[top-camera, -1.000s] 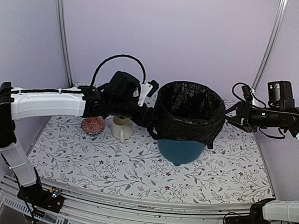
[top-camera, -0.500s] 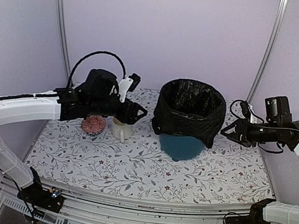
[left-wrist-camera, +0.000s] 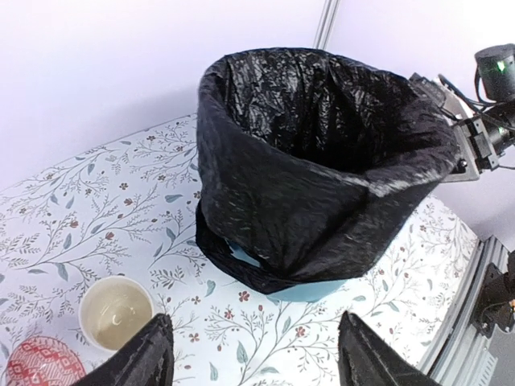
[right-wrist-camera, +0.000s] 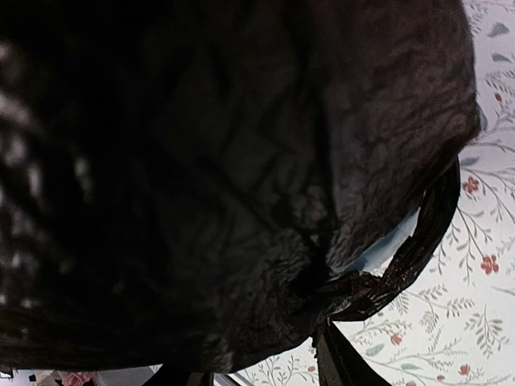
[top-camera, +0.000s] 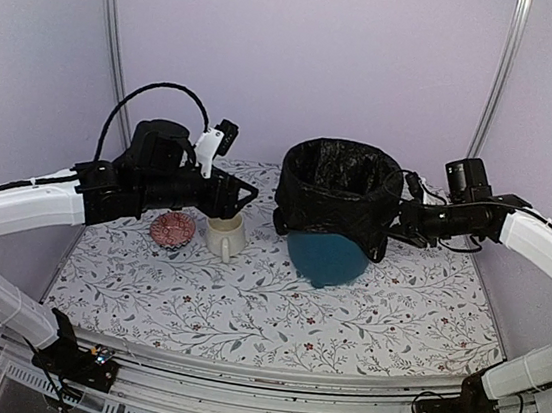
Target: Put the trash bags into the trash bin
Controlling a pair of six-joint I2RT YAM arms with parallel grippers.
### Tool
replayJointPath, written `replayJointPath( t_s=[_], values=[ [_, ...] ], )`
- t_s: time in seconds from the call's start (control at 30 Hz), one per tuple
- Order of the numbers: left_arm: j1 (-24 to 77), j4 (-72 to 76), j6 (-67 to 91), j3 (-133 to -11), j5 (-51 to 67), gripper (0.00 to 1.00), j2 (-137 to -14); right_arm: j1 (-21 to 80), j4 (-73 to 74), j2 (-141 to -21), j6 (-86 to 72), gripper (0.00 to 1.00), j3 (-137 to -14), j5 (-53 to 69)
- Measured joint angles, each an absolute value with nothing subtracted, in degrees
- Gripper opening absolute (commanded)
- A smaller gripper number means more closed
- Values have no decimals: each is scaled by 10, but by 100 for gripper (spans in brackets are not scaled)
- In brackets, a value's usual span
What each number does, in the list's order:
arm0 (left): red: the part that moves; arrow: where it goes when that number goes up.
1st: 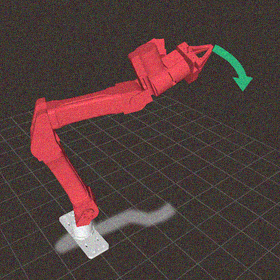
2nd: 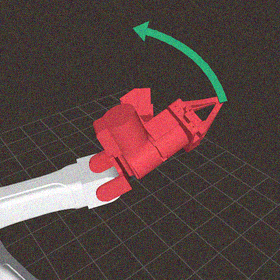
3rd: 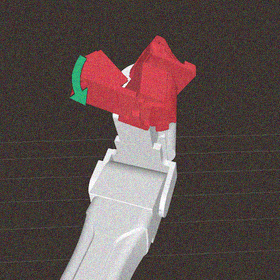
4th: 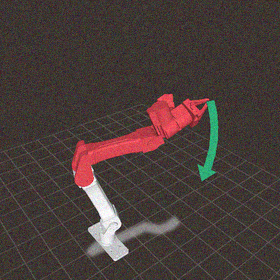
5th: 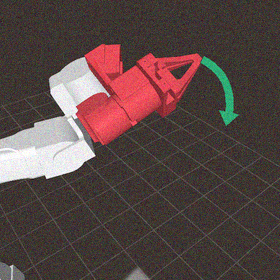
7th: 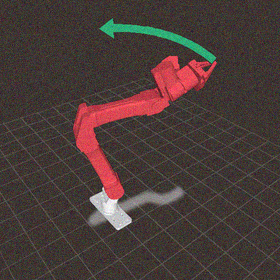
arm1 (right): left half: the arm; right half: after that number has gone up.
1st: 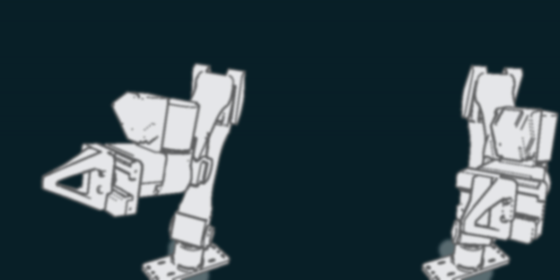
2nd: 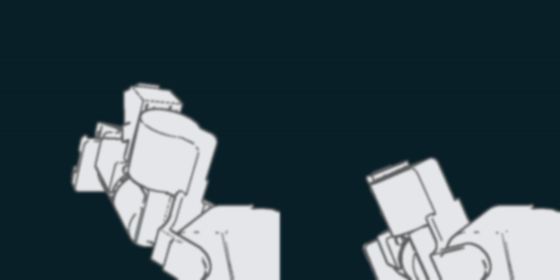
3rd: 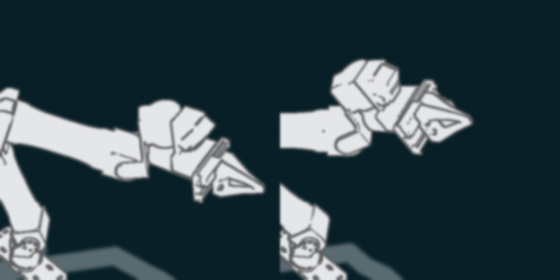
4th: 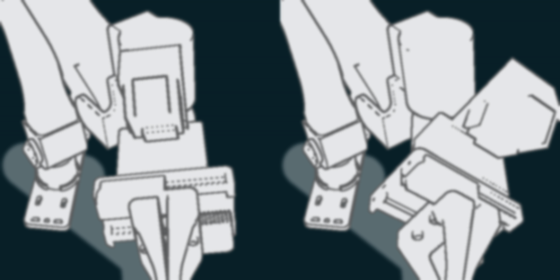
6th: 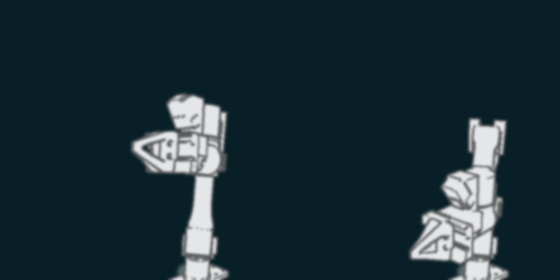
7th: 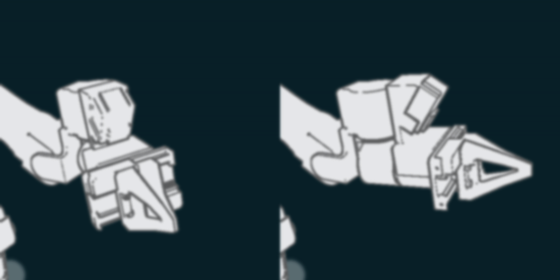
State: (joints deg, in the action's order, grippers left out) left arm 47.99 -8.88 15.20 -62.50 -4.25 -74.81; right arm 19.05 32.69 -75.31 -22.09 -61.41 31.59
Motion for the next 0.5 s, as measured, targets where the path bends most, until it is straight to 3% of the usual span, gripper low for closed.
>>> replayJointPath(
  t_s=[0.27,0.5],
  values=[
    [480,-90,152,-625,-67,70,-748,209,269,-857,-217,44,-702,317],
    [479,-91,152,-618,-83,70,-737,209,254,-838,-216,44,-670,313]
  ],
)
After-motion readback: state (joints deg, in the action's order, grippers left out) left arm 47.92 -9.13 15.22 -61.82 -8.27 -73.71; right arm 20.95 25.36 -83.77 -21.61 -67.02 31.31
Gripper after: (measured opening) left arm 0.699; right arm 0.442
